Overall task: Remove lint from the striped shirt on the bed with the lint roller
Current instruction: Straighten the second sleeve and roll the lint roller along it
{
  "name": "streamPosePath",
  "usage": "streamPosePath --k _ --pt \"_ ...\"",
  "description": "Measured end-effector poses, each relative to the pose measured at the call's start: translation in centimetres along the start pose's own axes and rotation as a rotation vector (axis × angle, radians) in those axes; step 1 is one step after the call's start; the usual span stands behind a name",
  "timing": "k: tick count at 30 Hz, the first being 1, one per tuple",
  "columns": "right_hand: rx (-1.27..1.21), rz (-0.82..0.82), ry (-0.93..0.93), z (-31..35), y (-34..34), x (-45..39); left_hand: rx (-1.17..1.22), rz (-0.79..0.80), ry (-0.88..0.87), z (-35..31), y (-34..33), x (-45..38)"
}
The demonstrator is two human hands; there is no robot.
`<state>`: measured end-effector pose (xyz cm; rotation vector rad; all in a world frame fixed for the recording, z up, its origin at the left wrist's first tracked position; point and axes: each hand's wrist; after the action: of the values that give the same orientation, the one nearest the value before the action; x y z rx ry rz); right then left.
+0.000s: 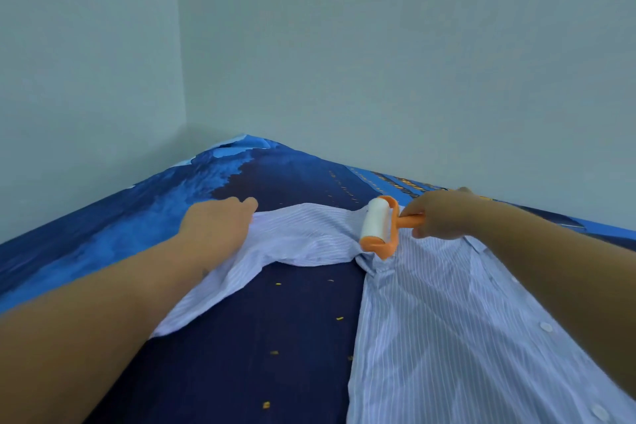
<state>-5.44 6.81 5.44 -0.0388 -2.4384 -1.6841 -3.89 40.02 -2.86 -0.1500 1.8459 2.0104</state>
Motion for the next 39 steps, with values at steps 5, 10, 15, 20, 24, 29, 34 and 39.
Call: streamPosePath --k 5,10,15,20,24,29,34,39 --pt "0.081 0.004 0.083 1.4 -0.1 -1.7 -0.083 -0.024 -0.120 2.2 0.1 -2.4" --pt "-0.033 -0.026 0.151 3.7 -0.1 -2.9 0.491 -0.036 -0.410 -1.6 0.1 -0.9" --pt "-0.075 -0.127 0.177 6.8 0.7 -4.0 0.596 0.075 -0.493 -2.9 -0.9 0.6" --pt "-0.134 -0.140 0.208 10.1 1.4 -4.7 0.867 0.258 -0.283 -1.1 -0.6 0.4" --pt "-0.170 -0.168 0.204 12.2 1.4 -5.0 0.964 0.334 -0.143 0.1 -0.7 0.3" --pt "-0.439 -0.137 0.192 10.6 2.1 -4.9 0.865 0.226 -0.143 0.6 -1.6 0.5" --pt "-0.580 -0.197 0.168 3.9 3.5 -3.1 0.768 0.216 -0.169 0.3 -1.4 0.4" --pt "-0.346 -0.029 0.137 -1.5 3.3 -1.3 0.830 0.313 -0.033 1.0 -0.8 0.5"
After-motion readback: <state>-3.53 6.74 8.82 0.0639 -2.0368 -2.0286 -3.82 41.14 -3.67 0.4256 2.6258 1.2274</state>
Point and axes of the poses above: each hand's wrist, its own x-axis away from the middle knuckle, its own y-axis out of the back of the hand, z = x × y, and after that the axes turned 1 degree about x, right-handed
